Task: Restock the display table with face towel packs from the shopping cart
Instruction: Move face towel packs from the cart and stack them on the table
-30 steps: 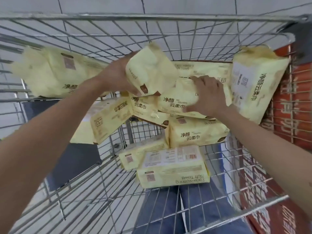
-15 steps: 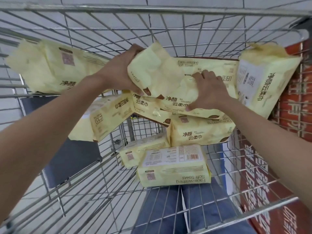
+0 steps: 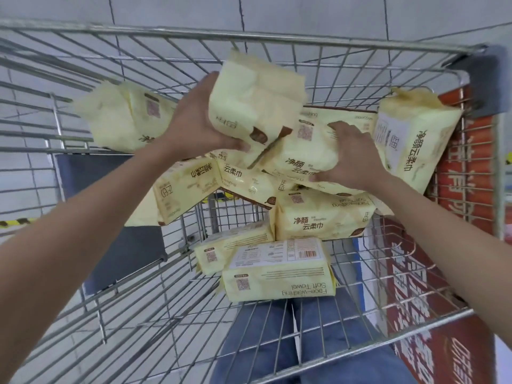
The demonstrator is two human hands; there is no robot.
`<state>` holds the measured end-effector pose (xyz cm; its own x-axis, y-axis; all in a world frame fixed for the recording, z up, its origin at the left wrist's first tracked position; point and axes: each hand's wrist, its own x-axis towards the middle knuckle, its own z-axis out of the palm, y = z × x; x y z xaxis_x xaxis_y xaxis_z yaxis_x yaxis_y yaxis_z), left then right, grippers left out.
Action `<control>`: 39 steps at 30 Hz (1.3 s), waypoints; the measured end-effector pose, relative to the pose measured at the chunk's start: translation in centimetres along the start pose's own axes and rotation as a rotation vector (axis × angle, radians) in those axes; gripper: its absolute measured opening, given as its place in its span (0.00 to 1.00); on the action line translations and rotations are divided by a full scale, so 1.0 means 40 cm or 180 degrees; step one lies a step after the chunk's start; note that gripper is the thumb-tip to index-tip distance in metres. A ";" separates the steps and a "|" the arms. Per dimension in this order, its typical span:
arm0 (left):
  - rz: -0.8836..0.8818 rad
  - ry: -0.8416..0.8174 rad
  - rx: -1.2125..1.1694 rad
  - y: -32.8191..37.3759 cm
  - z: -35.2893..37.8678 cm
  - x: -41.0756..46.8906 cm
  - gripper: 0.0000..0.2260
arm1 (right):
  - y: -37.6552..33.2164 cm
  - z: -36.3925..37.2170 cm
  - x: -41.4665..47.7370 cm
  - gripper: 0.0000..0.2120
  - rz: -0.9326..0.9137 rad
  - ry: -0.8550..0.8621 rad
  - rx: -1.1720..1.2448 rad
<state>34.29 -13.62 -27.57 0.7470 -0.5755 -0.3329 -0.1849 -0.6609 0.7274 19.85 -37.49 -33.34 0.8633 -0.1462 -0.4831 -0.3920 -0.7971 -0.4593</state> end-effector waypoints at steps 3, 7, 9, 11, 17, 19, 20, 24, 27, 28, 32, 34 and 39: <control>-0.0322 0.0385 -0.0415 0.017 -0.035 -0.054 0.46 | -0.019 -0.039 -0.042 0.48 0.0094 0.0343 0.0531; -0.0987 0.0782 -0.0938 0.056 -0.047 -0.150 0.48 | -0.041 -0.097 -0.120 0.45 0.0389 0.0688 0.1515; -0.1294 0.1056 -0.1217 0.091 -0.041 -0.195 0.47 | -0.055 -0.122 -0.163 0.44 0.0595 0.0787 0.2043; -0.1364 0.1231 -0.1507 0.121 -0.032 -0.234 0.43 | -0.066 -0.137 -0.205 0.43 0.0763 0.0864 0.2475; -0.1307 0.1574 -0.2111 0.194 -0.003 -0.351 0.23 | -0.101 -0.146 -0.330 0.49 0.1069 0.0955 0.3219; -0.1314 0.1679 -0.2350 0.221 0.012 -0.396 0.23 | -0.113 -0.141 -0.378 0.58 0.1108 0.0963 0.3392; -0.1342 0.1757 -0.2463 0.234 0.018 -0.419 0.23 | -0.112 -0.134 -0.400 0.61 0.1143 0.0981 0.3474; -0.1455 0.1964 -0.2894 0.258 0.041 -0.505 0.26 | -0.140 -0.124 -0.483 0.59 0.1193 0.1175 0.3848; -0.1366 0.1930 -0.3085 0.265 0.045 -0.578 0.32 | -0.170 -0.113 -0.549 0.46 0.1188 0.1355 0.4156; -0.1326 0.1894 -0.3154 0.264 0.043 -0.601 0.34 | -0.176 -0.108 -0.572 0.43 0.1188 0.1446 0.4268; -0.1173 0.1727 -0.3419 0.266 0.035 -0.676 0.38 | -0.209 -0.093 -0.683 0.40 0.0997 0.1971 0.4557; -0.1017 0.1535 -0.3442 0.269 0.028 -0.703 0.39 | -0.221 -0.080 -0.746 0.41 0.0862 0.2321 0.4732; -0.0759 0.1006 -0.3417 0.294 0.032 -0.748 0.44 | -0.240 -0.036 -0.934 0.30 0.0699 0.3012 0.5021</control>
<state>8.93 -4.80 -9.81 0.8451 -0.2435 -0.4759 0.5104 0.1029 0.8538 -8.17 -25.21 -9.81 0.4125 -0.8405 -0.3512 0.0752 0.4157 -0.9064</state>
